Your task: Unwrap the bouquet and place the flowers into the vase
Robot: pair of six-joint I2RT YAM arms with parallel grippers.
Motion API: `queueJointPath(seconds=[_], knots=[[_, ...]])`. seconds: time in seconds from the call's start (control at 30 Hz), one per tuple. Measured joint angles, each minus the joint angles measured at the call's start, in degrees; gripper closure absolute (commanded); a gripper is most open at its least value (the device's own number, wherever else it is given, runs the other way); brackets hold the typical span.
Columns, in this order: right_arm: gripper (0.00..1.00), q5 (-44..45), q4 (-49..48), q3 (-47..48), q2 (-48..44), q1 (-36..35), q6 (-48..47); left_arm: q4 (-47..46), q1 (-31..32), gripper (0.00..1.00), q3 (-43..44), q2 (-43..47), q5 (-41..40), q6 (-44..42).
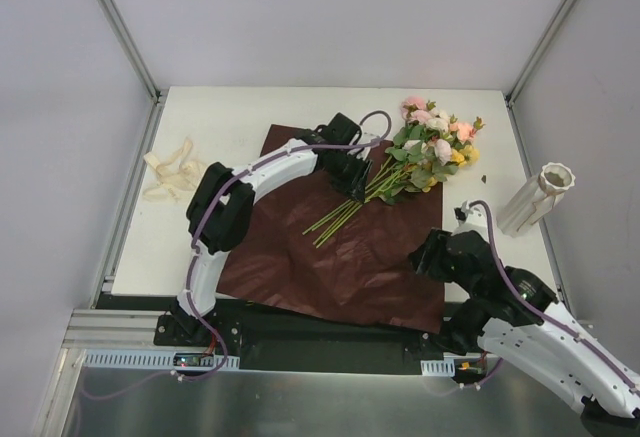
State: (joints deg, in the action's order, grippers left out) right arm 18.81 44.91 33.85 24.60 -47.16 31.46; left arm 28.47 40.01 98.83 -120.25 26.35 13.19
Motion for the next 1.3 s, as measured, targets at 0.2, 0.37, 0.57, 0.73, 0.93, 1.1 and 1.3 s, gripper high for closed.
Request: queueJointPath(seconds=[0.2,0.37,0.57,0.73,0.93,1.1,1.3], knots=[[0.43,0.1,1.7,0.0,-2.7,0.0,0.0,2.3,2.2,0.76,1.7,-2.8,-3.6,-2.3],[0.43,0.3,2.1,0.0,-2.8,0.0,0.0,4.3,3.5,0.81,1.9,-4.9,-8.0,-4.0],[0.43,0.2,2.1,-0.4,-1.5,0.0,0.0,5.2,4.0,0.84,2.0,-6.3,-11.5,-5.3],[0.43,0.0,2.1,-1.0,-1.3,0.0,0.0,5.4,4.6,0.92,2.0,-6.4,-12.6,-5.6],[0.43,-0.2,1.9,-1.0,-0.7,0.0,0.0,5.9,5.4,1.00,2.8,-6.4,-12.8,-6.0],[0.43,-0.2,1.9,-1.0,-0.3,0.0,0.0,6.6,5.4,1.00,3.3,-5.4,-11.1,-4.8],[0.35,-0.7,1.9,-0.9,-0.1,0.0,0.1,7.1,5.4,1.00,2.7,0.0,-8.0,-0.9]])
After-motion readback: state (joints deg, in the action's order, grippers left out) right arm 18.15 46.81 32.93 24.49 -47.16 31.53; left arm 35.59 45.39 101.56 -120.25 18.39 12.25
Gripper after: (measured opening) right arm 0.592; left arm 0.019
